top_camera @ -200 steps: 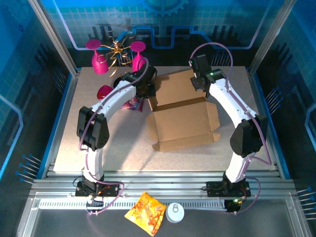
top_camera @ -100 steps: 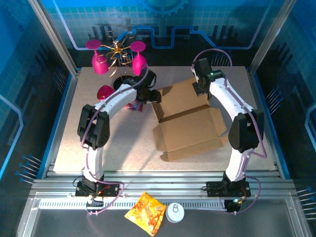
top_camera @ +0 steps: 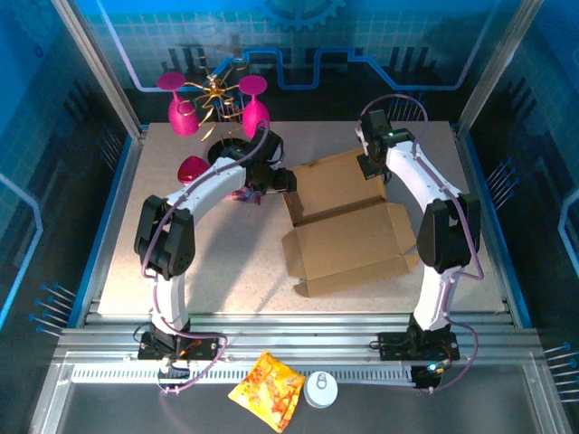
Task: Fold the paper box
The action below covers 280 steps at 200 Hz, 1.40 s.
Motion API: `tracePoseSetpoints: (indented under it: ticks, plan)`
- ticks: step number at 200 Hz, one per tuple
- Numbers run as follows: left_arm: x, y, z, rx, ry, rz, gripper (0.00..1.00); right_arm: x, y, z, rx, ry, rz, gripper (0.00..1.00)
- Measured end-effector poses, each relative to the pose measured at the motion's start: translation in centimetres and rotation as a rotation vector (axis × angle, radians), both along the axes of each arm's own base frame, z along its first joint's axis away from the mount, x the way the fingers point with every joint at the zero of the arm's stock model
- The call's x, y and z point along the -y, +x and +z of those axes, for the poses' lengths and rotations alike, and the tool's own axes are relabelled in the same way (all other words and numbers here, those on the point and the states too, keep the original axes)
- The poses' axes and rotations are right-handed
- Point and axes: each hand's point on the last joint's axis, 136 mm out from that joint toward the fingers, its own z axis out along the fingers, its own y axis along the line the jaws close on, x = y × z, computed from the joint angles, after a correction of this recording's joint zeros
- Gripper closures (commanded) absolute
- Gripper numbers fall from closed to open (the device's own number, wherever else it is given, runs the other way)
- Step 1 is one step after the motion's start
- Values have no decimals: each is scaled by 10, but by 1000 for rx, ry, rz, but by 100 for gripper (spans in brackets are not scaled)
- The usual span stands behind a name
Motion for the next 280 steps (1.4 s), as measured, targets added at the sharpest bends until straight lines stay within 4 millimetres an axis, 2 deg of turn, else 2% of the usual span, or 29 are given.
tracePoseSetpoints:
  ticks: [50, 71, 93, 138, 179, 209, 241, 270, 280]
  plan:
    - [-19, -7, -15, -36, 3, 72, 60, -2, 0, -8, -30, 7, 6, 100]
    - [-23, -6, -18, -42, -12, 90, 62, -3, -1, -12, -41, 10, 8, 100]
    - [-21, -3, -20, -33, -31, 101, 66, -3, -1, -13, -47, 10, 8, 100]
    - [-19, -4, -23, -37, -50, 99, 66, -3, -1, -14, -58, 21, 5, 100]
    - [-14, 0, -21, -22, -69, 92, 73, -4, -1, -15, -67, 32, 4, 100]
    - [-9, -3, -33, -45, -58, 82, 76, -5, -1, -19, -77, 32, 2, 100]
    - [-2, -10, -54, -88, -25, 65, 87, -5, 0, -24, -88, 28, 2, 100]
    - [-3, -8, -54, -94, 25, 71, 99, -3, -1, -26, -101, 17, -1, 100]
    - [-3, -5, -53, -94, 46, 76, 100, -3, -1, -27, -101, 13, -1, 100]
